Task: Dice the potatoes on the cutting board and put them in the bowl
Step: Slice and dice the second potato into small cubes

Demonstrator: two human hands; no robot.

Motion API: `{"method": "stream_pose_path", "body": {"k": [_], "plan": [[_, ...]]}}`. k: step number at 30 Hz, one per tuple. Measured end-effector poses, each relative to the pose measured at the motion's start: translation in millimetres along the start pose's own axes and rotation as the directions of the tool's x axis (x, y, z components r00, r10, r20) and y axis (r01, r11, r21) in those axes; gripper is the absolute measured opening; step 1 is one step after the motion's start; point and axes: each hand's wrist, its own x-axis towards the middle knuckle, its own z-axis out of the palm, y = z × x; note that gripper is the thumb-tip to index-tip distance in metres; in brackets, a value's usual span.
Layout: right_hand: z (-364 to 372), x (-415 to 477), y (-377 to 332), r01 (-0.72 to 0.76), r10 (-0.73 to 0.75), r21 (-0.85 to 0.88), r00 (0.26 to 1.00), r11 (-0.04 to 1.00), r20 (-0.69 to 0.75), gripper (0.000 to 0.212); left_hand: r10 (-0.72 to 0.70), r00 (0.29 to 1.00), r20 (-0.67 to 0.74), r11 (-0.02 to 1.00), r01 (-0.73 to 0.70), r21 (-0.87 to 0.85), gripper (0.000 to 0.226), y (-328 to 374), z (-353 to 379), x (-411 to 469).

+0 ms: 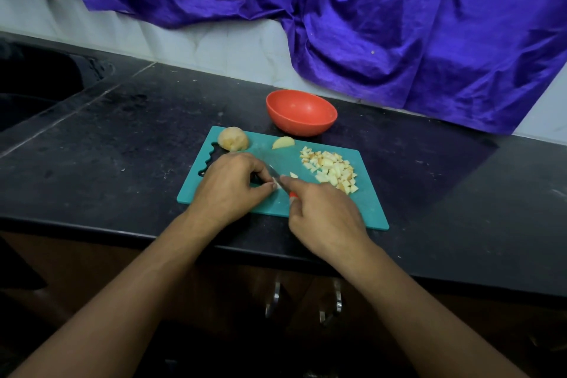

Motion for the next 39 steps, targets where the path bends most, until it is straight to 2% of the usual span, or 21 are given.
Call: {"method": "stream_pose_path", "body": {"k": [7,11,14,17,24,29,33,36,39], "plan": [[4.9,-12.2,9.5,0.075,-0.078,-0.113,0.997,0.991,-0.024,0.057,-0.008,1.0,0.002,1.0,0.008,-0.011,0.008,-0.9,0.5,0.4],[7.5,-22.1,19.0,-0.003,0.002,-0.007,0.998,1.0,-0.056,0.052,-0.007,1.0,-0.01,1.0,0.007,0.012,0.012,-0.4,1.2,-0.3],[8.4,-15.6,22.6,-0.065,0.068,0.151,0.998,0.986,-0.013,0.047,-0.011,1.0,0.004,1.0,0.011,0.003,0.013,-1.1,-0.5,-0.7],[4.8,-12.1,23.2,-0.057,0.063,0.247,0.998,0.967,-0.016,0.046,-0.007,1.0,0.025,1.0,0.007,-0.009,0.007,-2.7,-2.5,-3.3],[-0.7,-5.2,-0.2,0.015,-0.014,0.062,1.0,0.998,-0.014,0.048,-0.007,1.0,-0.01,1.0,0.007,-0.02,0.005,-6.6,-2.1,-6.2],[8.6,-0.6,-7.6,0.07,-0.074,-0.113,0.997,0.991,-0.024,0.059,-0.021,1.0,0.019,1.0,0.022,-0.017,0.008,-6.6,-3.3,-3.6],[10.4,-10.7,2.8,0.112,-0.116,-0.145,0.993,0.983,-0.02,0.062,-0.02,1.0,0.012,1.0,0.02,-0.023,0.007,-6.0,-3.4,-3.9],[6.7,-19.1,18.8,0.087,-0.089,-0.067,0.996,0.994,-0.024,0.053,-0.034,0.999,0.01,0.999,0.034,-0.018,0.007,-6.5,-2.6,-4.3],[6.1,-16.9,32.1,-0.003,-0.006,0.258,0.999,0.966,0.032,0.044,-0.06,0.998,0.021,0.997,0.061,-0.037,0.005,-7.1,-3.5,-5.2]]}}
